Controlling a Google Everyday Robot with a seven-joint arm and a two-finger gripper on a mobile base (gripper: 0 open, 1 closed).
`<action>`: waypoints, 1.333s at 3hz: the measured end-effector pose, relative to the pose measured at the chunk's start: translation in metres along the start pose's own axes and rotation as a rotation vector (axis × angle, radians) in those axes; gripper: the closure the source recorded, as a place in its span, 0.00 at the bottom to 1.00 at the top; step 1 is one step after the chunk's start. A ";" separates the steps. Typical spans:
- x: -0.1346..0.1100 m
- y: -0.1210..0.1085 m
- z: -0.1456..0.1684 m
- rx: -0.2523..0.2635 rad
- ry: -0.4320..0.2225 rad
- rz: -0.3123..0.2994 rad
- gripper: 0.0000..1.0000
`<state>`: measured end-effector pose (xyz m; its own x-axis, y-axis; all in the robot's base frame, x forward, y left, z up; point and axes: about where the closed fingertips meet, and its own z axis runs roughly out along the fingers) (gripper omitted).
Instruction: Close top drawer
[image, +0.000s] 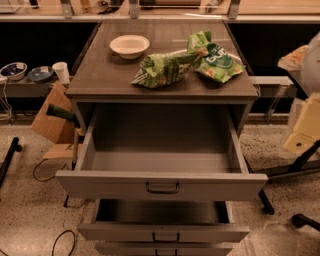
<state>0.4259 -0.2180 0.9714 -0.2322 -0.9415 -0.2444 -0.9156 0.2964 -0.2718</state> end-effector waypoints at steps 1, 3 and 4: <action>0.014 0.026 0.022 -0.023 -0.069 0.059 0.00; 0.015 0.105 0.121 -0.215 -0.204 0.206 0.25; 0.010 0.140 0.176 -0.322 -0.239 0.292 0.48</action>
Offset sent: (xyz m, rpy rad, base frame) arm -0.0721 0.0286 -0.1624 0.3506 0.1902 -0.0966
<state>0.3532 -0.1573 0.7672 -0.4470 -0.7522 -0.4841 -0.8871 0.4423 0.1319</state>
